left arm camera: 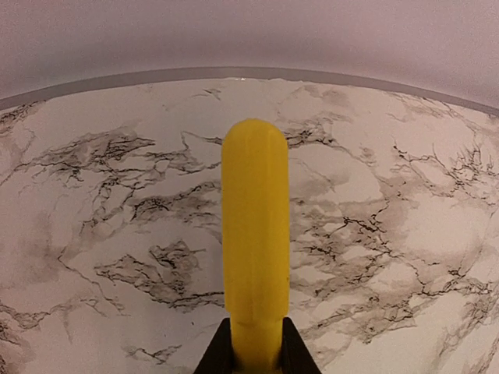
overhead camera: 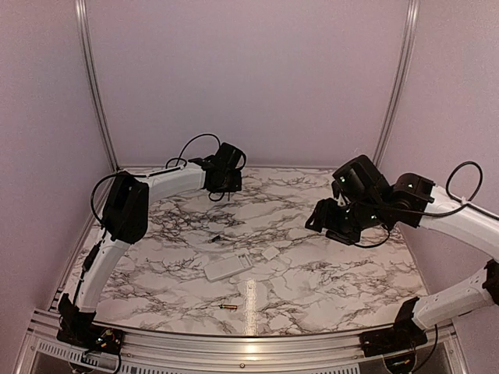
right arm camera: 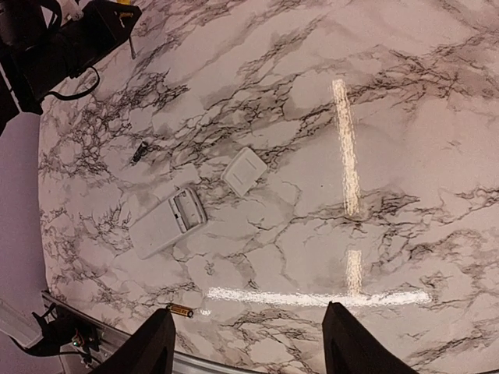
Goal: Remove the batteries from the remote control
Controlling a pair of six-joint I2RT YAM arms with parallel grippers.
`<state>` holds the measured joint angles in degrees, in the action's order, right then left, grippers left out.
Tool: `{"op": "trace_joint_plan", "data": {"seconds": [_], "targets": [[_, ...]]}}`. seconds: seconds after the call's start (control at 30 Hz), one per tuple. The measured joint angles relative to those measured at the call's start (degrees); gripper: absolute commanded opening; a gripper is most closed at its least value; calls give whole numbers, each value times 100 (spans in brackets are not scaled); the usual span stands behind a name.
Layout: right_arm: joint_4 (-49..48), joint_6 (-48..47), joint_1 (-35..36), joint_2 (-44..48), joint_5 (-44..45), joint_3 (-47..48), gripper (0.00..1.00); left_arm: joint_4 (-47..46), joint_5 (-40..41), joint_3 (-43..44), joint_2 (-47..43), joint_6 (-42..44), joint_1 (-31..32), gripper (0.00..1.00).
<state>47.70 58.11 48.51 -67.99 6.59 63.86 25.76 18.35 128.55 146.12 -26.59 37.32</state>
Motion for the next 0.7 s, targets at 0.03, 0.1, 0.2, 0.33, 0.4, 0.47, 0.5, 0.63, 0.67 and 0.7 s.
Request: {"op": "trace_joint_plan", "data": {"seconds": [0.03,0.1,0.2,0.33,0.4,0.47,0.5,0.63,0.67,0.7], "targets": [[7,-57,-35,-107,-13,37,63,52,26,7,13,-17,0,0],[15,-155,-85,-295,-37,144,63,188,63,9,24,-92,2,0],[33,-315,-118,-496,-79,321,63,337,57,9,26,-203,2,5],[39,-501,-129,-697,-118,527,63,431,33,9,28,-319,2,18],[37,-586,-129,-774,-129,584,63,450,11,9,35,-382,2,20],[44,-638,-129,-811,-138,597,63,459,-22,7,57,-428,2,20],[44,-664,-129,-822,-138,603,63,461,-37,9,72,-450,2,20],[79,-734,-129,-826,-140,640,63,476,-92,7,133,-507,2,24],[79,-737,-131,-824,-140,647,63,483,-103,7,146,-518,2,26],[83,-737,-133,-822,-138,651,63,492,-127,7,157,-525,2,28]]}}
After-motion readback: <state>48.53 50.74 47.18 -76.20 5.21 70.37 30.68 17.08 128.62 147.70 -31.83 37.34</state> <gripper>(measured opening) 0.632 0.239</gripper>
